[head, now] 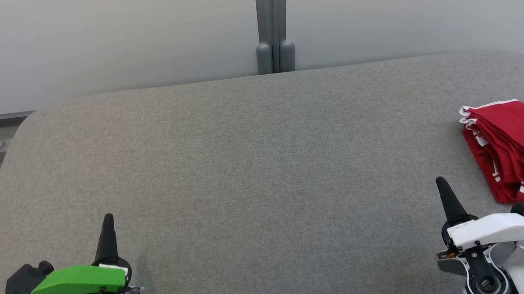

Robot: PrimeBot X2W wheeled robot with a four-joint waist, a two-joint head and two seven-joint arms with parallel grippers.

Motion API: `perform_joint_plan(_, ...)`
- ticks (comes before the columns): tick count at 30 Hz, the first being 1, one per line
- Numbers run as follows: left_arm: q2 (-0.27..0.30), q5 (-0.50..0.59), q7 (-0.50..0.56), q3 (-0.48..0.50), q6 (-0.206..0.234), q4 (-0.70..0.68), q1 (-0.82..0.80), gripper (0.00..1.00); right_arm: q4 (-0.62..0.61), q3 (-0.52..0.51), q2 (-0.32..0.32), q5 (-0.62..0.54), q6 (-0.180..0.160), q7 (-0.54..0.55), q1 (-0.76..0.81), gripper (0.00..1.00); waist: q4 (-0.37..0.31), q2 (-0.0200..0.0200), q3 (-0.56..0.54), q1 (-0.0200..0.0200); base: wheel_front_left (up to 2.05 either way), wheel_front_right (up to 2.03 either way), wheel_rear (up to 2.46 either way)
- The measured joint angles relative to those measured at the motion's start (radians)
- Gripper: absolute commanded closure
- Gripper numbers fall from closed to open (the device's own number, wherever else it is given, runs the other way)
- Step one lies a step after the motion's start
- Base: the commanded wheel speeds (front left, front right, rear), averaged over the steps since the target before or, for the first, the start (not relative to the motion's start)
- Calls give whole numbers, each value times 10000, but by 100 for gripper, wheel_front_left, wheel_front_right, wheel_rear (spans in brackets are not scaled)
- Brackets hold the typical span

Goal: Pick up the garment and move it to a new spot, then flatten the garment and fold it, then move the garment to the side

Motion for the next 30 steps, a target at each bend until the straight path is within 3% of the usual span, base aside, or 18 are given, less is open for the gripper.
perform_joint_plan(30, -31, -2454, 692, 366, -102, -274, -92, 100, 52, -146, -6, 2805, -6, 422, -178, 100, 37, 0, 36, 0, 0, 0, 0)
